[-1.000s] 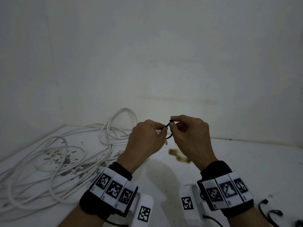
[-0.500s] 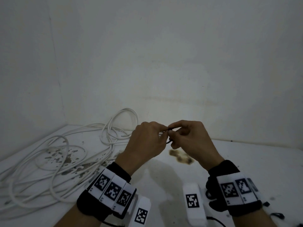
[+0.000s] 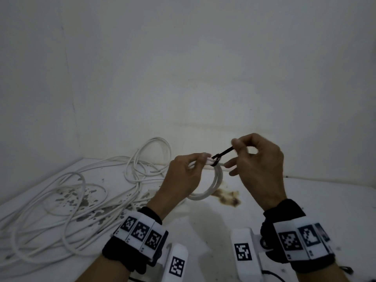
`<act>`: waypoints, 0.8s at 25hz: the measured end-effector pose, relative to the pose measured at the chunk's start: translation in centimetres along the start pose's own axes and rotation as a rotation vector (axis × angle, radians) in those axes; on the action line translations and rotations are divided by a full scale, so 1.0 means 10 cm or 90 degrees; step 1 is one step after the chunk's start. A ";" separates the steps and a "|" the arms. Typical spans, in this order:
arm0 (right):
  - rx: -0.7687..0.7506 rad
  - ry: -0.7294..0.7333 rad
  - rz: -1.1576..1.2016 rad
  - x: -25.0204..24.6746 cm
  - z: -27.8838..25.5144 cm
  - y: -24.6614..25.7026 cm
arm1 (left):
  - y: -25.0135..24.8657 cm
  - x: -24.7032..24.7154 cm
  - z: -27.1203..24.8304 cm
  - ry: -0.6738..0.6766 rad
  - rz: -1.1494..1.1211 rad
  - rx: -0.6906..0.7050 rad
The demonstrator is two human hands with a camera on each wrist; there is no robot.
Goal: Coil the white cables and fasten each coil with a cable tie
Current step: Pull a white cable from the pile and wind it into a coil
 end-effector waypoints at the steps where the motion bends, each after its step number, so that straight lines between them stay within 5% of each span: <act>1: 0.025 0.013 0.019 0.01 -0.02 0.04 | 0.06 -0.02 0.00 -0.019 -0.001 -0.016; 11: -0.203 0.196 -0.142 0.33 -0.36 0.24 | -0.01 -0.08 0.04 -0.115 0.153 0.214; 16: 0.002 0.032 0.077 0.08 -0.03 0.23 | -0.10 -0.03 -0.07 0.000 0.103 0.251; 20: -0.002 0.078 0.047 0.05 -0.04 0.27 | -0.14 0.02 -0.14 0.101 0.122 0.265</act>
Point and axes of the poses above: each hand's wrist, its own z-axis towards the middle knuckle, its own x-axis out of the palm, y = z × x, the point moved 2 cm from there along z, towards the middle knuckle, and after that the axes turned 9 degrees about -y, right-handed, at the moved point
